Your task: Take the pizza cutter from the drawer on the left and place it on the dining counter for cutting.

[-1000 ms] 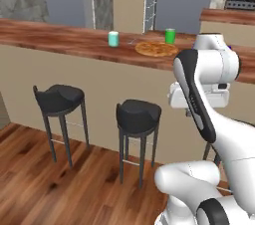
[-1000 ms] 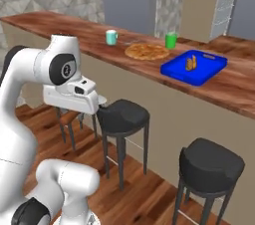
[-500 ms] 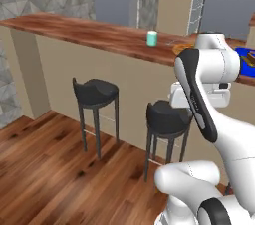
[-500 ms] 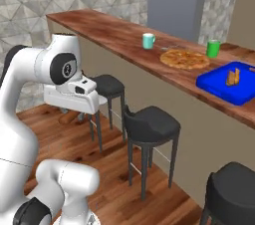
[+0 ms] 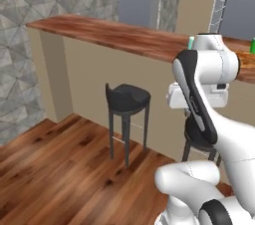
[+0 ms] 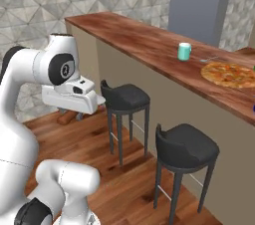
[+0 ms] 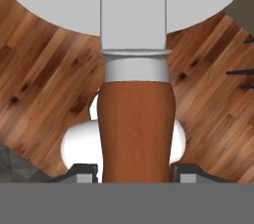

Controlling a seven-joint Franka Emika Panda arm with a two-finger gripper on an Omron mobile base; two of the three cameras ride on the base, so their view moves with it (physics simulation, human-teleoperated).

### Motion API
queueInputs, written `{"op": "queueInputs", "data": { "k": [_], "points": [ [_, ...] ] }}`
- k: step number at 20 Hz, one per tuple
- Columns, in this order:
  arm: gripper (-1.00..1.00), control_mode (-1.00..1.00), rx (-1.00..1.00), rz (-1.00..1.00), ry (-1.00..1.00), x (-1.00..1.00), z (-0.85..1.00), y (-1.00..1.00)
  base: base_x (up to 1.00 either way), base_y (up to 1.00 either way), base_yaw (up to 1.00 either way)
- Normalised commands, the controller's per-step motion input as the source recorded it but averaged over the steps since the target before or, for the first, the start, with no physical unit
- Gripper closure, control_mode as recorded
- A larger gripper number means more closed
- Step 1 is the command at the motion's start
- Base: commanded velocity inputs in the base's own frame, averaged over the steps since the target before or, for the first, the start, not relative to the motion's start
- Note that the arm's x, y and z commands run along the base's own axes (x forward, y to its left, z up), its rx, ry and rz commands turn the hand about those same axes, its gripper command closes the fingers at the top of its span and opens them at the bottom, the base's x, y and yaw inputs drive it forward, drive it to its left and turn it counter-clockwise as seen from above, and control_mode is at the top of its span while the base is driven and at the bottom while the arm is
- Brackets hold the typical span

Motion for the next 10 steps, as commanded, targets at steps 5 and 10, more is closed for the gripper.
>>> {"op": "queueInputs", "data": {
  "k": [5,10],
  "points": [
    [1.0,1.0,0.0,0.0,0.0,0.0,0.0,0.0,0.67,-0.11,-0.02],
    [1.0,1.0,0.0,0.0,0.0,0.0,0.0,0.0,0.57,-0.06,-0.1]
  ]
}}
